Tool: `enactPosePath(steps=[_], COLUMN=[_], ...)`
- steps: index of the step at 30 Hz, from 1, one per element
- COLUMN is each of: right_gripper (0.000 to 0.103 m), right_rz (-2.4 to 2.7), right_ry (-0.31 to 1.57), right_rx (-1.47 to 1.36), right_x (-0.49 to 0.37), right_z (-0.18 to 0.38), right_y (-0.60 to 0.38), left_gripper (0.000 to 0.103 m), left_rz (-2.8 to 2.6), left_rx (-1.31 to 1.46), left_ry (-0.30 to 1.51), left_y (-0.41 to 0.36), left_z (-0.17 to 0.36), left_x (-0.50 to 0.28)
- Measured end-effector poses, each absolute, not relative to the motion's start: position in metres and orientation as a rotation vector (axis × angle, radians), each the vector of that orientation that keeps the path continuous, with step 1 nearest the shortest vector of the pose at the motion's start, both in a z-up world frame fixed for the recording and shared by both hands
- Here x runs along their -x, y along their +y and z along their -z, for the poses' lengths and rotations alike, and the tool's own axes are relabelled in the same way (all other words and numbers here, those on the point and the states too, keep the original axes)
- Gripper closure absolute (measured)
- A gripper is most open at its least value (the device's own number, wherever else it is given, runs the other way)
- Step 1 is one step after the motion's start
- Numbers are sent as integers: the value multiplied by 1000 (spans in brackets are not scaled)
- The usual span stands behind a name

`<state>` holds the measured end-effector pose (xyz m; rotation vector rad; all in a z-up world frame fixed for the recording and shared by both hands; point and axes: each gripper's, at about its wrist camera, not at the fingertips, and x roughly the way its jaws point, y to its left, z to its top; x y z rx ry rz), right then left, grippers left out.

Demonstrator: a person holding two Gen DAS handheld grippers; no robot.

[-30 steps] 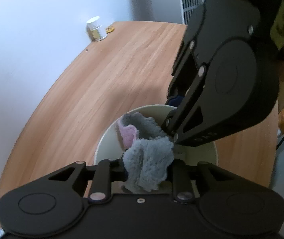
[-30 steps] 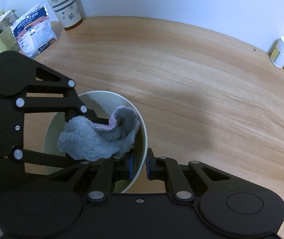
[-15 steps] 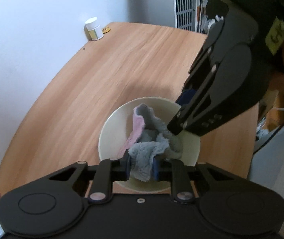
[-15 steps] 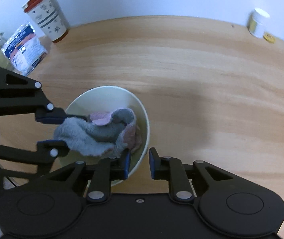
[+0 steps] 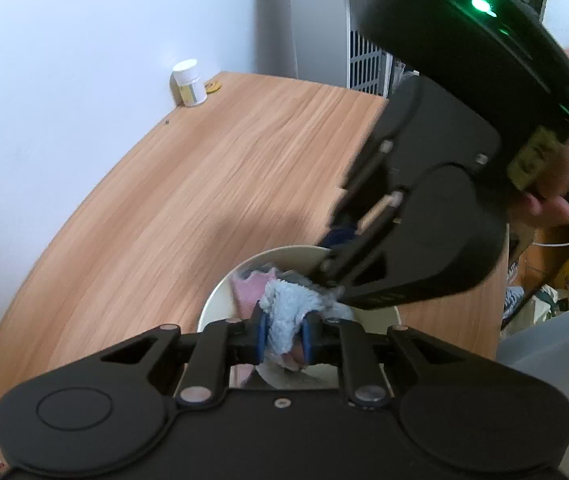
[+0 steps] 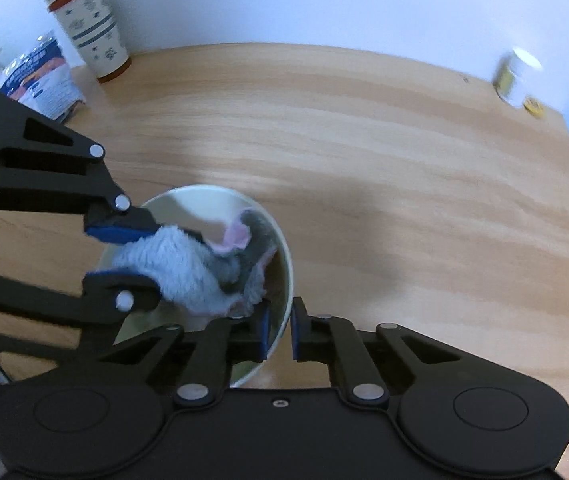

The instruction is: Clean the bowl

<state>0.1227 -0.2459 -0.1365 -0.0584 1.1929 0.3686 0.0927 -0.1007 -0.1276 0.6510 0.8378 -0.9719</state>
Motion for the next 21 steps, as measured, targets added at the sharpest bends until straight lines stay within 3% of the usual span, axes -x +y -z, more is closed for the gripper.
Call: enactPosePath(steps=[7,11,17,21], right_gripper=[92,81,73,73], right_rz=[-485,-492,-355,-336], right_ry=[1168,1168,1183,1208], right_rx=[122,130,-115,-206], right_x=[-137,-139,-117,-107], right_z=[133,130,125,123], right_y=[-230,-229,-264,-265], left_gripper=[89,89,89,81], left_rz=[945,906,841,821], left_rx=[-663,-651,-640,-654], left_ry=[832,826,840,836], left_y=[-81,-80,-87,-92], left_z=[134,135,138,141], left_x=[-93,-94,-96,-96])
